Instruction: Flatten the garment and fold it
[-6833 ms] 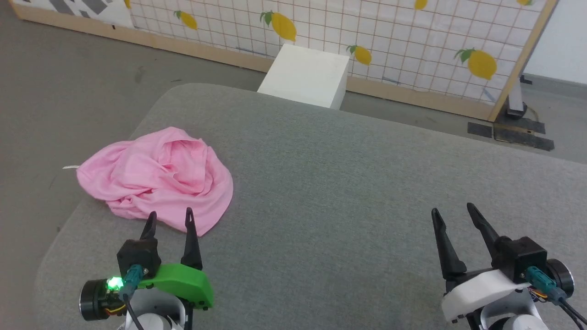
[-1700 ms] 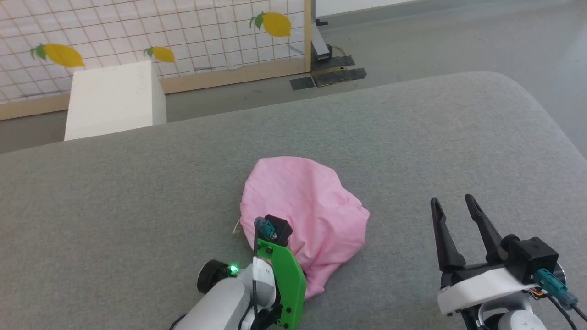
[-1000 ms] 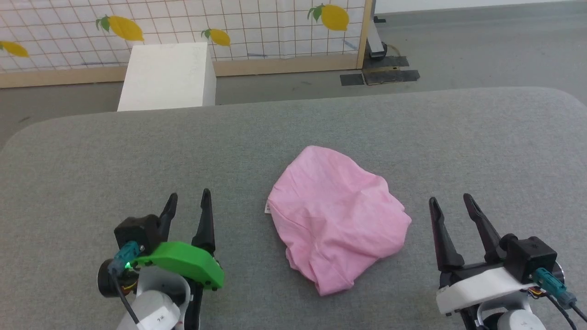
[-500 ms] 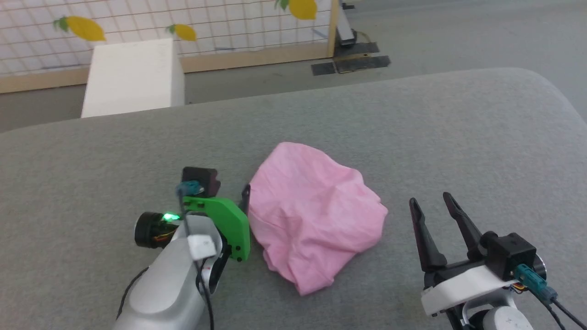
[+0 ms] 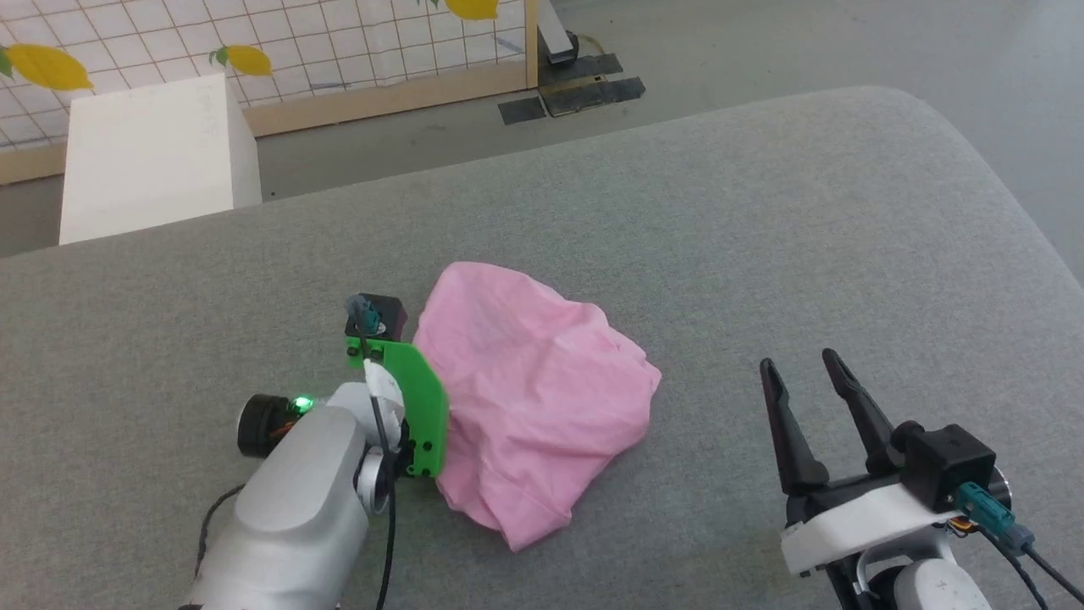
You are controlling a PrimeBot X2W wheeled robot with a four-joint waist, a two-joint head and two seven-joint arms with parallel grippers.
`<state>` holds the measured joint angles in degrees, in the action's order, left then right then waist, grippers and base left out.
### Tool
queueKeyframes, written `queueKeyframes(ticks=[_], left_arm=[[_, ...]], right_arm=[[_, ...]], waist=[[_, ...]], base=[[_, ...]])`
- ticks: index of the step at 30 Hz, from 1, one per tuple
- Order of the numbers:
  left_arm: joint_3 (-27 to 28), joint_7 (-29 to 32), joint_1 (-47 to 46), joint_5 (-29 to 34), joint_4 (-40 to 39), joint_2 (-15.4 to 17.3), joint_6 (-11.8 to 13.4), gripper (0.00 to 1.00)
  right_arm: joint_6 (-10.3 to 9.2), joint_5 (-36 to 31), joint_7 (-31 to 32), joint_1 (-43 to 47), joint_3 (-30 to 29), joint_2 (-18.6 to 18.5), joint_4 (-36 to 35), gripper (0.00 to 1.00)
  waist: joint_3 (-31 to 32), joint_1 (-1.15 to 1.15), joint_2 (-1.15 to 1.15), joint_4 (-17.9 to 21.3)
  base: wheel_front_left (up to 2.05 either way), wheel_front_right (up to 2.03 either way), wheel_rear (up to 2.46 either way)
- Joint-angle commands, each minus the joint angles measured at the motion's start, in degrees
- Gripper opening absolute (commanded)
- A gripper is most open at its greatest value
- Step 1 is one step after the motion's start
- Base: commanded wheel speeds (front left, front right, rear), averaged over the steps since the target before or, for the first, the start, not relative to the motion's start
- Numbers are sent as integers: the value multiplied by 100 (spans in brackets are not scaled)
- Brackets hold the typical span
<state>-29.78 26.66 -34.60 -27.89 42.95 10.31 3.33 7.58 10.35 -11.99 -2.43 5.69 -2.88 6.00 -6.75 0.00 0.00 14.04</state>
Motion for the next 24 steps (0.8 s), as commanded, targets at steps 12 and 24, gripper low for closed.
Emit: queueKeyframes(ticks=[12, 24], left_arm=[[1136, -2505, 1409, -320, -1145, 433, 1025, 0], [1538, -3161, 3099, -531, -2726, 528, 1547, 100]], right_arm=[[-9, -53, -8, 31, -159, 1, -103, 100], [-9, -70, 290, 44, 153, 1, -228, 100]], waist=[[155, 0, 0, -783], [235, 0, 0, -1692]], base=[[0, 0, 0], [0, 0, 0]])
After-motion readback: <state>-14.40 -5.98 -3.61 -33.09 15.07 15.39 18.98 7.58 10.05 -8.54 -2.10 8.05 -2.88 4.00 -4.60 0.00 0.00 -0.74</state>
